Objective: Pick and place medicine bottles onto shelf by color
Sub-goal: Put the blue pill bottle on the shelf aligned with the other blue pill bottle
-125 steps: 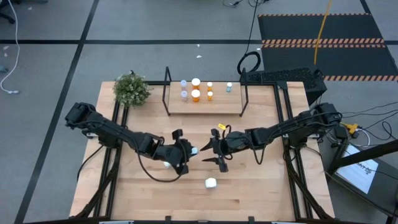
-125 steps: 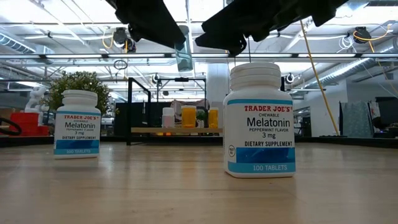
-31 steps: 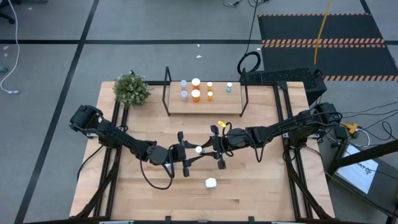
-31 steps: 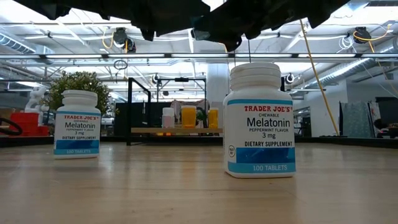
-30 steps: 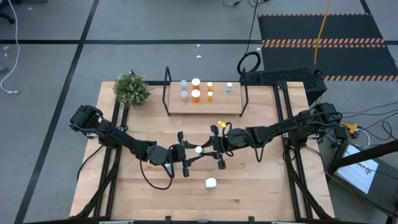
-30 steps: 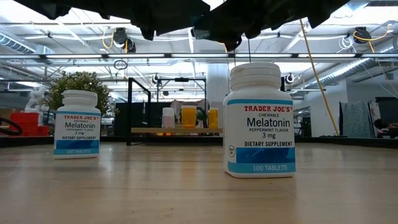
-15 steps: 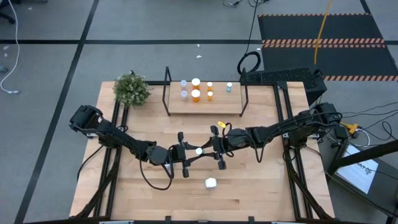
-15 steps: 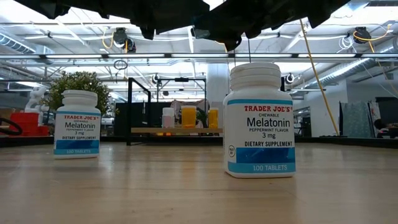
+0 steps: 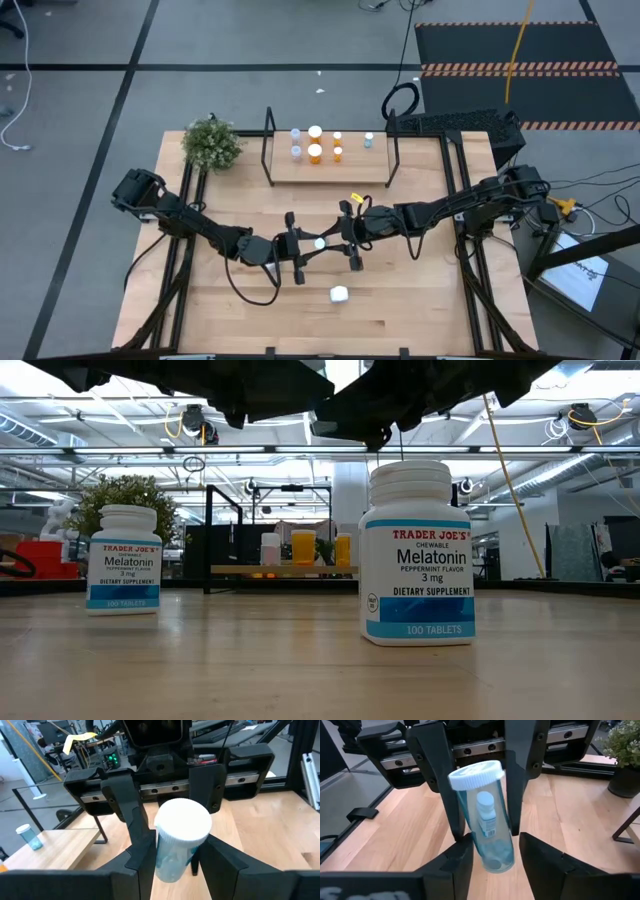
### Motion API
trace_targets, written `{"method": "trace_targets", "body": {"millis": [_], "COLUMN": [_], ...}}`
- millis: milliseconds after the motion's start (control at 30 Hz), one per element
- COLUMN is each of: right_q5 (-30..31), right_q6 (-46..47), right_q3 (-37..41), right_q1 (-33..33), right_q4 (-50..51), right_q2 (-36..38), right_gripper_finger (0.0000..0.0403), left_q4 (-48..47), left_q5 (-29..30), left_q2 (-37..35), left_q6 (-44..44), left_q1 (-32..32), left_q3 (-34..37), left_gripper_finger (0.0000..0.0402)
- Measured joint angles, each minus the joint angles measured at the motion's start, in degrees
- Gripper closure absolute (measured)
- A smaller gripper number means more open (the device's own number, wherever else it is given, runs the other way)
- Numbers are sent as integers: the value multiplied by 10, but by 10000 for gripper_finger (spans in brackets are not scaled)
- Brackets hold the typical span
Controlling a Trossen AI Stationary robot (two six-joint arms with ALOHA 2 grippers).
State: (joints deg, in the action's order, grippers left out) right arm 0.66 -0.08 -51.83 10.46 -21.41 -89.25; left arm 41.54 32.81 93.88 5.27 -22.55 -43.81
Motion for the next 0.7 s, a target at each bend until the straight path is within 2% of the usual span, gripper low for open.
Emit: {"method": "trace_targets", "body": {"millis": [533,700], "right_q5": [-7,-7], "right_q6": [0,2], "right_q3": [-1,-1], "right_q1": [-4,-6], "right_q4": [28,68], "right_q2": [0,0], "right_gripper_finger": [235,235], "left_q4": [-17,-33], "left_q5": [12,12], "left_q2": [1,1], "left_q6": [-2,-10], "left_q1": [1,0], "left_q3": [1,1], "left_gripper_finger": [262,261]}}
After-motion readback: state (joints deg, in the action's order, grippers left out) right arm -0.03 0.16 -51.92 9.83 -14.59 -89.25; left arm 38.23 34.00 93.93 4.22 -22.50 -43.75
